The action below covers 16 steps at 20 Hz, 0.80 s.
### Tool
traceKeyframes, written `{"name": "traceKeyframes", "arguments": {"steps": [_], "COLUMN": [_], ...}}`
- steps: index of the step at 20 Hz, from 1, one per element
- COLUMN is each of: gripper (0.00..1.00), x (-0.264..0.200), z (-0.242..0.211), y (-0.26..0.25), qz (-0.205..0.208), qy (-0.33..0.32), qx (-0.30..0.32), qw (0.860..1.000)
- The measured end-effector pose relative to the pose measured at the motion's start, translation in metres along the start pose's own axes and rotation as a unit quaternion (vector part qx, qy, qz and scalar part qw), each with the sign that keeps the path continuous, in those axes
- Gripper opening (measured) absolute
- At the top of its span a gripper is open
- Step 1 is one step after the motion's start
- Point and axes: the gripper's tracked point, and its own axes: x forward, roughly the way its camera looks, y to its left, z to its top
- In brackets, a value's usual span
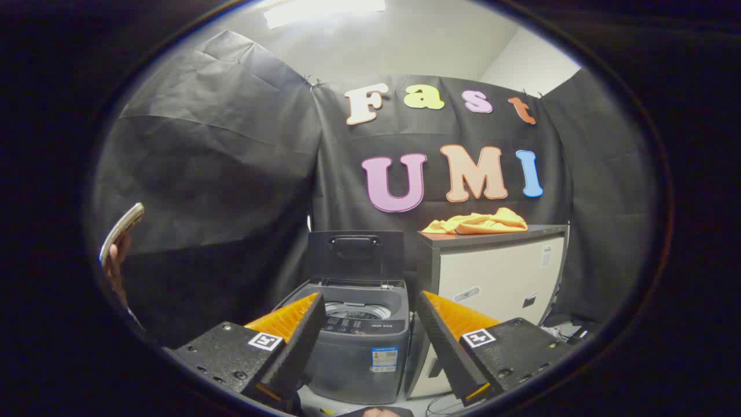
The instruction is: Put the clothes into the washing machine and then close the washing machine lid.
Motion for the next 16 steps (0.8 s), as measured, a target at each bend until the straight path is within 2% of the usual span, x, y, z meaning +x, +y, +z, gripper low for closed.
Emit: {"name": "traceKeyframes", "arguments": {"steps": [16], "gripper": [0.97], "x": [0.0013], "z": [-0.0031], "y": [0.001], "qz": [0.004], "qy": [0.003], "qx": [0.002], "qw": [1.0]}}
